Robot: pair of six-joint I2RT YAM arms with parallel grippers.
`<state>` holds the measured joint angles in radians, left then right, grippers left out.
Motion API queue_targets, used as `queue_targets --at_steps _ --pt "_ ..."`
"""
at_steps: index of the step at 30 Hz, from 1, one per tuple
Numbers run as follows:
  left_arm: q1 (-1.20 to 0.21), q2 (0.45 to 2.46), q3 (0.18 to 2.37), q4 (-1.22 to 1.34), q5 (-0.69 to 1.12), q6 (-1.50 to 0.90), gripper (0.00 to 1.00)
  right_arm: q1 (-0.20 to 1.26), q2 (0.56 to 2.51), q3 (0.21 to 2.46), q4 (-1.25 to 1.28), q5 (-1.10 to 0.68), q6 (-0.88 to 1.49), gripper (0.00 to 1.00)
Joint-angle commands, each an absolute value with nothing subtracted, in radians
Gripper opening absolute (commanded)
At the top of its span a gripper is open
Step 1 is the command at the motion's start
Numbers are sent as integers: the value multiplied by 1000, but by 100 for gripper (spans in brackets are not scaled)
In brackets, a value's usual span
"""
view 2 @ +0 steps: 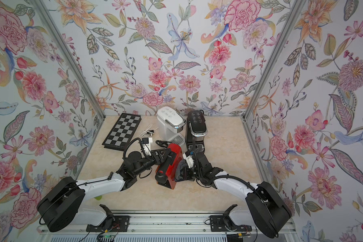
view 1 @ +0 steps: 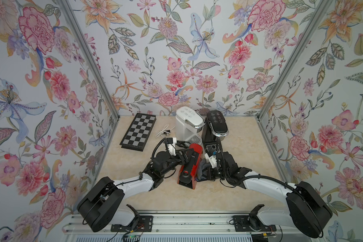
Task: Wipe the surface of a coffee machine
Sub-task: Wipe the dirt from the surface of the coffee machine.
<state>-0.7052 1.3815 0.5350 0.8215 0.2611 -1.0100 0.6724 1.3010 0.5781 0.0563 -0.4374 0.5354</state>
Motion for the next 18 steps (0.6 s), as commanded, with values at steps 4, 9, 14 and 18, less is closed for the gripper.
queue_targets --at_steps 4,9,14,18 --pt "-714 1347 490 742 347 -994 67 727 1192 658 137 -617 510 0" --pt "-699 1342 484 747 348 -996 67 734 1114 685 127 -633 531 0" --pt "-697 1344 487 751 353 -997 67 731 1086 708 126 -626 531 0" --pt "-696 1342 487 755 352 -1000 67 708 1103 718 126 -592 523 0"
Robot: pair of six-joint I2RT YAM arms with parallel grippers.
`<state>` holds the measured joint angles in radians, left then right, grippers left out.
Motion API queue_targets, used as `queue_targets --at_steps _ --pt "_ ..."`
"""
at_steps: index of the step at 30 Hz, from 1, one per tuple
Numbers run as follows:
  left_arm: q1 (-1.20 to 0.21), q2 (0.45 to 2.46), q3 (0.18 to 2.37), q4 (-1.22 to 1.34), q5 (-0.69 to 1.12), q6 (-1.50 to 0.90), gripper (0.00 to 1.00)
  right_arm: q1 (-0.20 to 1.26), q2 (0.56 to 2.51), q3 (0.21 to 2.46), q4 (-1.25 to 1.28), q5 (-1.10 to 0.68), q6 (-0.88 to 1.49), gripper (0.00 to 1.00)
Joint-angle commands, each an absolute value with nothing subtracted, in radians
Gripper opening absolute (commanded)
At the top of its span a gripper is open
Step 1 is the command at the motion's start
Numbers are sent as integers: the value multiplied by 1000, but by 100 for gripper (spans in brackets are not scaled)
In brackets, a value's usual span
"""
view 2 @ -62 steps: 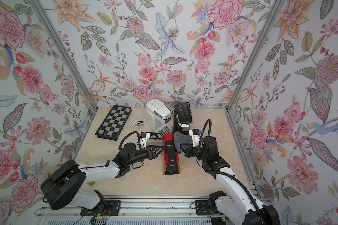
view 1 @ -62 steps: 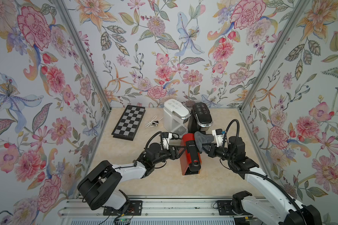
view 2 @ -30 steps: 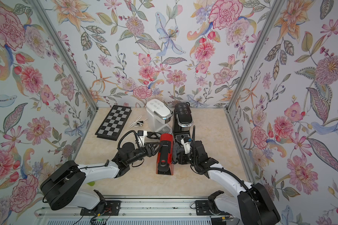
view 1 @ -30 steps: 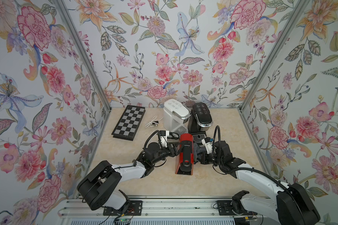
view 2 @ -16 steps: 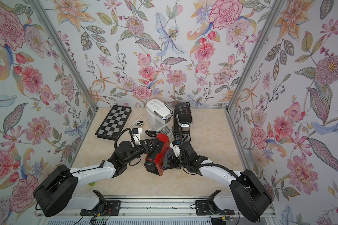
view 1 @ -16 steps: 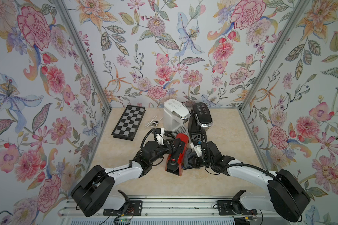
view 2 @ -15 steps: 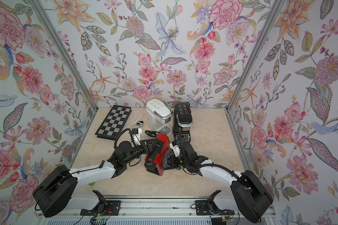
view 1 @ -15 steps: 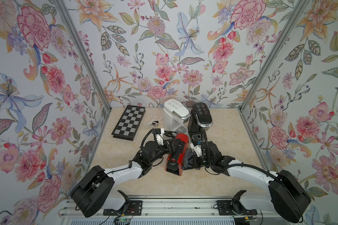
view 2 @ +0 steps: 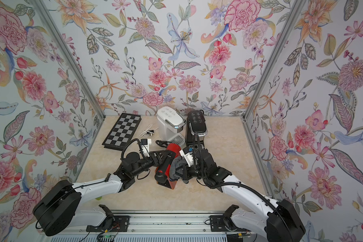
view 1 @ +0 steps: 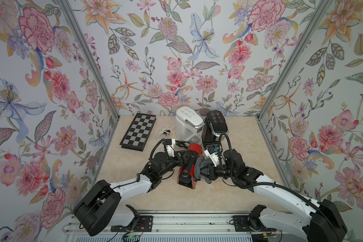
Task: Wipe the surface of a coffee machine
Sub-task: Wipe the dirt from the surface of the coffee machine.
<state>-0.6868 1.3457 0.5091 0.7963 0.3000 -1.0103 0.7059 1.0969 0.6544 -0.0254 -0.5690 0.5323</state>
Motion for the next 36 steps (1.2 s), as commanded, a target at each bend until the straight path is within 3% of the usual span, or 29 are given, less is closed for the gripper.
queue_targets --at_steps 1,11,29,36 --pt "-696 1342 486 758 353 -1002 67 698 1110 719 128 -583 525 0" --pt "-695 1351 461 804 358 -1032 67 538 1151 730 195 -598 538 0" --pt "-696 1356 467 795 357 -1025 67 514 1395 649 333 -652 540 0" --pt "-697 1353 465 787 358 -1025 67 467 1391 644 363 -687 563 0"
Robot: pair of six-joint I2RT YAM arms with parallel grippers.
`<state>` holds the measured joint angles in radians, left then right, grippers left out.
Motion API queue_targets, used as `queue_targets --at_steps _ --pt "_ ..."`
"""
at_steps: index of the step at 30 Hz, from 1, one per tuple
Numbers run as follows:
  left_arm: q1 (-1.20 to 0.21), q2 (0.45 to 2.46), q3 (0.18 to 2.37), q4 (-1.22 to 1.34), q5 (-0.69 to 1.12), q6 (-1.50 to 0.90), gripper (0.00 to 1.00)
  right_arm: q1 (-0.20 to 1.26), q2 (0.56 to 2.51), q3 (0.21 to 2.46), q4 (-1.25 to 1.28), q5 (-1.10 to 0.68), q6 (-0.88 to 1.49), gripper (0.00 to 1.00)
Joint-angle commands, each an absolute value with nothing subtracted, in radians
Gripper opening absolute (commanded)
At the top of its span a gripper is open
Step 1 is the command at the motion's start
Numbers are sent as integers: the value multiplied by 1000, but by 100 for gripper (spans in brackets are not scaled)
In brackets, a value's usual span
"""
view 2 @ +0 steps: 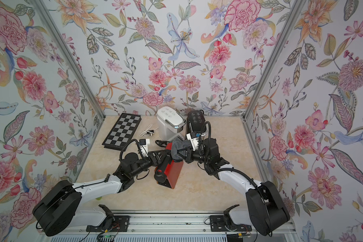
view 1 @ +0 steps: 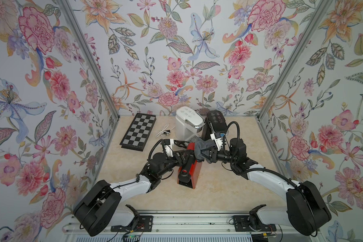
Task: Wipe the surface of a coffee machine
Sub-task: Wipe the dirt from the surface of the coffee machine.
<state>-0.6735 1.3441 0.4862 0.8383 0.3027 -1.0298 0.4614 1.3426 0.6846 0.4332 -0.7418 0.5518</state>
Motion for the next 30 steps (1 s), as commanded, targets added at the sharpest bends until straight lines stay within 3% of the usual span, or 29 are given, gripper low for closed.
queue_targets --at_steps 1,30 --pt "-697 1352 464 787 357 -1025 67 464 1387 639 361 -687 560 0" --pt "-696 1350 456 796 349 -1026 67 504 1500 465 491 -709 590 0"
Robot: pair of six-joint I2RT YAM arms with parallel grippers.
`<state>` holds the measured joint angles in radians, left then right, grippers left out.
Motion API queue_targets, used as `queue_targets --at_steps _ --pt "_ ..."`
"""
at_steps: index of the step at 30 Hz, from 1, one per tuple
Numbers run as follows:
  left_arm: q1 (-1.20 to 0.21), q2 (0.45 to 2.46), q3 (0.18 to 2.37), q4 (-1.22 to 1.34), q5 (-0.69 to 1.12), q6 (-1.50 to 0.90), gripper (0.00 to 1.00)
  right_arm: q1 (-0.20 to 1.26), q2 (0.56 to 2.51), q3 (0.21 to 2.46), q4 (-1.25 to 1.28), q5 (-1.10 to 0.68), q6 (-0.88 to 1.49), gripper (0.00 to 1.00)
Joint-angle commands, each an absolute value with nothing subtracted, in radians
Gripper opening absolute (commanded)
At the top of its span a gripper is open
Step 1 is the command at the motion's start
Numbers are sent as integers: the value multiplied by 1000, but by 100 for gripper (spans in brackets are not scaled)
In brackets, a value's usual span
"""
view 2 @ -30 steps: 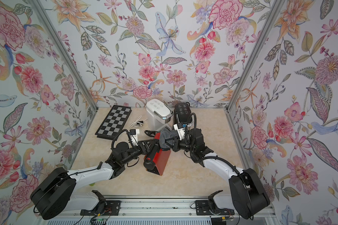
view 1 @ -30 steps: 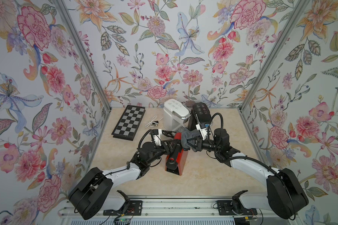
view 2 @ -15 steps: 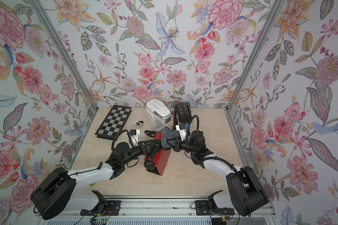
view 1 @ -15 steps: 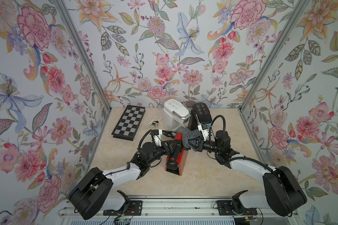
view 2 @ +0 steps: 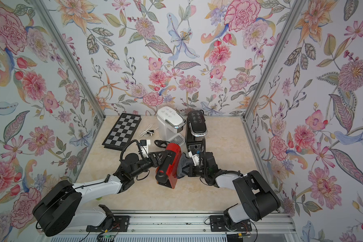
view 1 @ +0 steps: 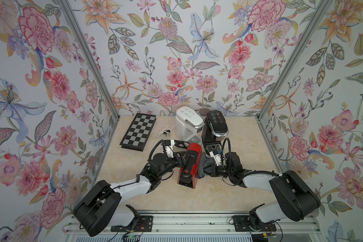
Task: Wipe the surface of a coffee machine
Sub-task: Wipe the dirt from the surface of the coffee machine.
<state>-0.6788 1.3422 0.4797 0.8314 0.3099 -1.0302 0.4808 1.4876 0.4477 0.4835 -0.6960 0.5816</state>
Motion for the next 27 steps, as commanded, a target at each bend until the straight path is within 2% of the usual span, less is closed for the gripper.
queue_targets --at_steps 1,13,27 --pt "-696 1350 456 797 349 -1028 67 515 1511 470 492 -711 589 0" --pt "-696 1323 439 787 338 -1027 67 694 1523 480 467 -713 585 0" --pt "-697 1344 441 809 345 -1033 67 839 1326 503 357 -634 623 0"
